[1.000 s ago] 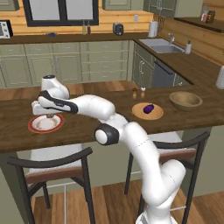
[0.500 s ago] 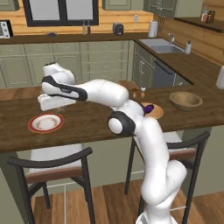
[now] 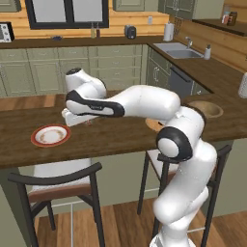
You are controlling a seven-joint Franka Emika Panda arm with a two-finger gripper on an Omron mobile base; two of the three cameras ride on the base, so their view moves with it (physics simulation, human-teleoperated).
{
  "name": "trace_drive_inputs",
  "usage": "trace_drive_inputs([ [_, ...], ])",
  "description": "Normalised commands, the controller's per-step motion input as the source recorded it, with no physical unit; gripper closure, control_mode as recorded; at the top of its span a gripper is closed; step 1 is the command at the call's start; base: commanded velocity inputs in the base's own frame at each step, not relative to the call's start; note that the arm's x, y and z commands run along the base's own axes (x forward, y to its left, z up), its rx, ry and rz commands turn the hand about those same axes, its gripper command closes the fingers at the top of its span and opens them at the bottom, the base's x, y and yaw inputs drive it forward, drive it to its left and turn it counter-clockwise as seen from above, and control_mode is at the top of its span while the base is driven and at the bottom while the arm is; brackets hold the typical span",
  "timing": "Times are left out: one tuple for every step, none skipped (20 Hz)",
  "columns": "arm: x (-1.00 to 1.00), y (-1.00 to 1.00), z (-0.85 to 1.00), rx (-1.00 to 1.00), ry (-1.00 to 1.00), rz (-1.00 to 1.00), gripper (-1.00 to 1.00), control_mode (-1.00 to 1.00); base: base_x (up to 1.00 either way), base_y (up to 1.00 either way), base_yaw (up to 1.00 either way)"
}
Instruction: Pick the chicken drumstick and eggplant from their plates and place them in the bowl. Then put the bowl in the fridge.
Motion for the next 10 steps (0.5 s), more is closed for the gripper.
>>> trace_drive_inputs([
  [-0.65, -0.94, 0.80, 0.00, -0.25, 0.00, 1.00, -1.00, 0.00, 0.00, 0.00],
  [-0.64, -0.92, 0.82, 0.00, -0.18, 0.00, 1.00, -1.00, 0.00, 0.00, 0.00],
  [-0.44, -0.97, 0.79, 0.00, -0.10, 0.00, 1.00, -1.00, 0.00, 0.00, 0.00],
  [-0.41, -1.00, 0.75, 0.00, -0.08, 0.00, 1.00, -1.00, 0.00, 0.00, 0.00],
  [-0.44, -1.00, 0.70, 0.01, -0.08, 0.00, 1.00, -1.00, 0.00, 0.00, 0.00],
  [-0.45, -1.00, 0.64, 0.02, -0.06, 0.00, 1.00, -1.00, 0.00, 0.00, 0.00],
  [-0.43, -1.00, 0.57, 0.02, -0.05, 0.00, 1.00, -1.00, 0.00, 0.00, 0.00],
  [-0.40, -1.00, 0.54, 0.01, -0.04, 0.00, 1.00, -1.00, 0.00, 0.00, 0.00],
  [-0.39, -1.00, 0.46, 0.00, -0.03, 0.00, 1.00, -1.00, 0.00, 0.00, 0.00],
  [-0.39, -1.00, 0.37, 0.00, -0.02, 0.00, 1.00, -1.00, 0.00, 0.00, 0.00],
])
